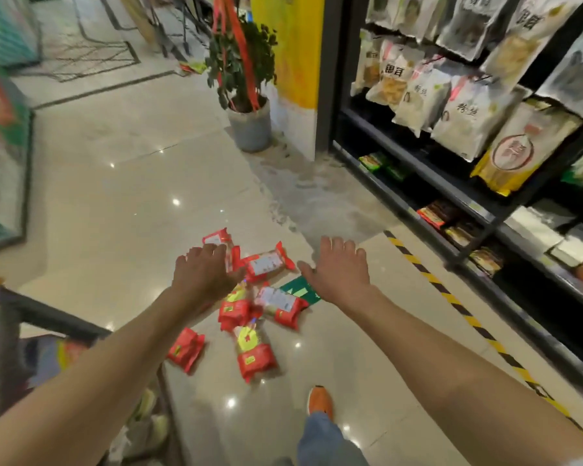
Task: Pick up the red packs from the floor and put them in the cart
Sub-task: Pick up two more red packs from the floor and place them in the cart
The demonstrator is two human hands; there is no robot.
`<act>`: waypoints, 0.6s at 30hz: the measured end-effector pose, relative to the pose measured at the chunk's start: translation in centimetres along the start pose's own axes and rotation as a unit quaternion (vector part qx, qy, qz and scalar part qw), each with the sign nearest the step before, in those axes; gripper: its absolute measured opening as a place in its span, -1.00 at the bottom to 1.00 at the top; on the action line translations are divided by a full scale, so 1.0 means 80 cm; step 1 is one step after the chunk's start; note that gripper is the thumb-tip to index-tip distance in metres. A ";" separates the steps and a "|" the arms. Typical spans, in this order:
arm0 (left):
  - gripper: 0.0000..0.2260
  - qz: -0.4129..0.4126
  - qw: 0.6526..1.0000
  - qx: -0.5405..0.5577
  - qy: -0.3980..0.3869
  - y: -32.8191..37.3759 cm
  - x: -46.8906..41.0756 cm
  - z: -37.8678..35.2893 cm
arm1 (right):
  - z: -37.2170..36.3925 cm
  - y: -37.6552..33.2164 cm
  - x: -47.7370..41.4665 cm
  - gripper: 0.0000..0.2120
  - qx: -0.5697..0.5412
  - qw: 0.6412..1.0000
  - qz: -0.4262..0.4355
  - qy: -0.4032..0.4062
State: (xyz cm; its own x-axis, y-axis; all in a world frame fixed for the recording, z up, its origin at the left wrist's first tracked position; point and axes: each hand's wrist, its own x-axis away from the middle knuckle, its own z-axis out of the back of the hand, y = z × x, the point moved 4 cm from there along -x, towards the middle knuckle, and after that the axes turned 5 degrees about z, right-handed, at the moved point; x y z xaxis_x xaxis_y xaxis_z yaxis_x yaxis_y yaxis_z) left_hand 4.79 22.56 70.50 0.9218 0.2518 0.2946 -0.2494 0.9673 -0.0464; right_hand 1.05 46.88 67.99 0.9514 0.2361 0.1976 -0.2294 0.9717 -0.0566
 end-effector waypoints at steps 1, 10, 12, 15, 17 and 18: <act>-0.28 0.012 1.000 0.004 -0.005 -0.006 -0.006 -0.005 | -0.002 -0.006 -0.014 -0.26 0.002 1.000 0.013 -0.002; -0.26 0.083 0.995 0.019 -0.045 -0.041 -0.084 -0.044 | -0.032 -0.038 -0.139 -0.25 0.030 0.995 0.082 -0.047; -0.26 0.090 0.994 0.031 -0.059 -0.052 -0.102 -0.059 | -0.045 -0.055 -0.165 -0.25 0.029 0.993 0.094 -0.067; -0.25 0.094 0.991 0.038 -0.083 -0.073 -0.136 -0.083 | -0.067 -0.084 -0.208 -0.22 0.023 0.991 0.096 -0.096; -0.24 0.092 0.991 0.035 -0.096 -0.090 -0.164 -0.099 | -0.083 -0.102 -0.238 -0.21 0.018 0.990 0.090 -0.106; -0.24 0.088 0.990 0.032 -0.101 -0.099 -0.181 -0.108 | -0.092 -0.109 -0.253 -0.21 0.017 0.990 0.087 -0.111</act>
State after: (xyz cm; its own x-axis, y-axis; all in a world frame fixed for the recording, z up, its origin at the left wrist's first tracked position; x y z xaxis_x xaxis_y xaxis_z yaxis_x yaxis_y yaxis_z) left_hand -4.01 11.51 58.39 0.7851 0.3995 0.4734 -0.4262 0.9029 -0.0552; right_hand -14.66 33.53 57.26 0.8298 0.3914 0.3978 -0.3957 0.9153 -0.0752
